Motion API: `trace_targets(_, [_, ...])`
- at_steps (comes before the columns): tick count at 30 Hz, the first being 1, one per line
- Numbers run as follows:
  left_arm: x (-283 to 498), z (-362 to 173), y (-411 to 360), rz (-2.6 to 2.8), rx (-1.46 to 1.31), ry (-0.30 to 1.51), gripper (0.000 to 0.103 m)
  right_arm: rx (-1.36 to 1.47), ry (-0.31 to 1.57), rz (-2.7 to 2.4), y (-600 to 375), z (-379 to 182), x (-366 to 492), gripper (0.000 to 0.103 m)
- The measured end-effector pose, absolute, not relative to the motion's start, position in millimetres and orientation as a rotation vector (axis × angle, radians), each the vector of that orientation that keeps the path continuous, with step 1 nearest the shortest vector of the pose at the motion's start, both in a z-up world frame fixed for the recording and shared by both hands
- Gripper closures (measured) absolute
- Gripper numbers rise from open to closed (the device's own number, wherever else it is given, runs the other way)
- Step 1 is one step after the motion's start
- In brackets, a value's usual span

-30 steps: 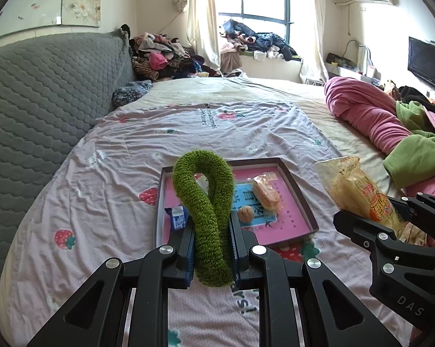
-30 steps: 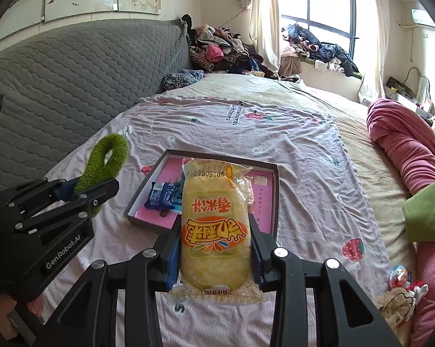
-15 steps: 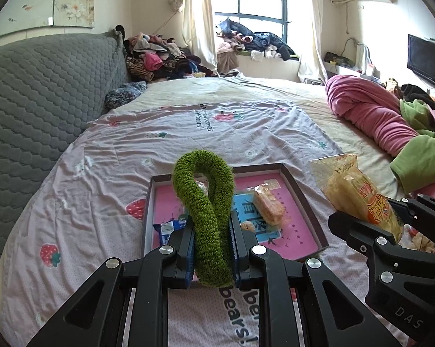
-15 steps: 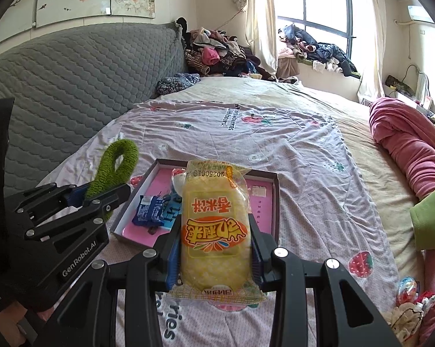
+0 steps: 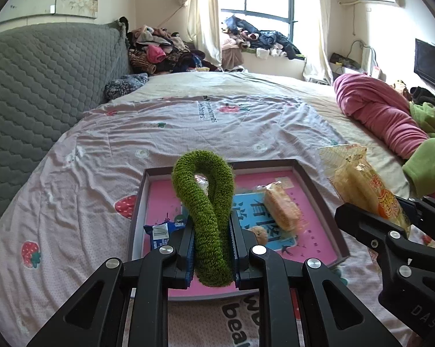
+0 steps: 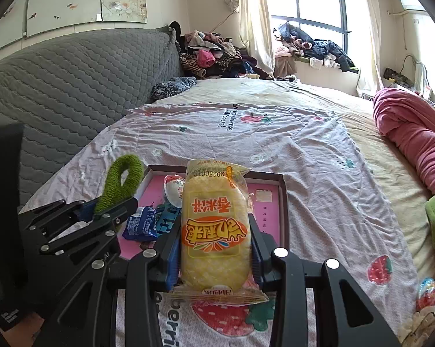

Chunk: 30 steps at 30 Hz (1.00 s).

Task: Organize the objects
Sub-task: 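Lift and carry the green ring and yellow cake pack with both tools over the tray, then lower the green ring and cake pack onto the picture book in the tray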

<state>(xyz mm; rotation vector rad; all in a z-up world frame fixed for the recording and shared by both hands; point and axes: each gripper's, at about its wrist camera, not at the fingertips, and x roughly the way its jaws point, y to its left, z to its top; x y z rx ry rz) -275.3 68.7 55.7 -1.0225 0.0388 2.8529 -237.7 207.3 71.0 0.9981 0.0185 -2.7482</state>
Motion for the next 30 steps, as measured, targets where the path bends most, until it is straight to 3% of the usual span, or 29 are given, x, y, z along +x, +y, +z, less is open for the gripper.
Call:
trace_targets(12, [-294,11,69,2.836,-1.081,0.030,0.083,1.034,0.028,-2.746,209,36,-256,0.063])
trace_targets(30, [-302,-4,68,2.822,-1.085,0.007,0.083,1.005,0.040,-2.758,208,25,-260,0.063])
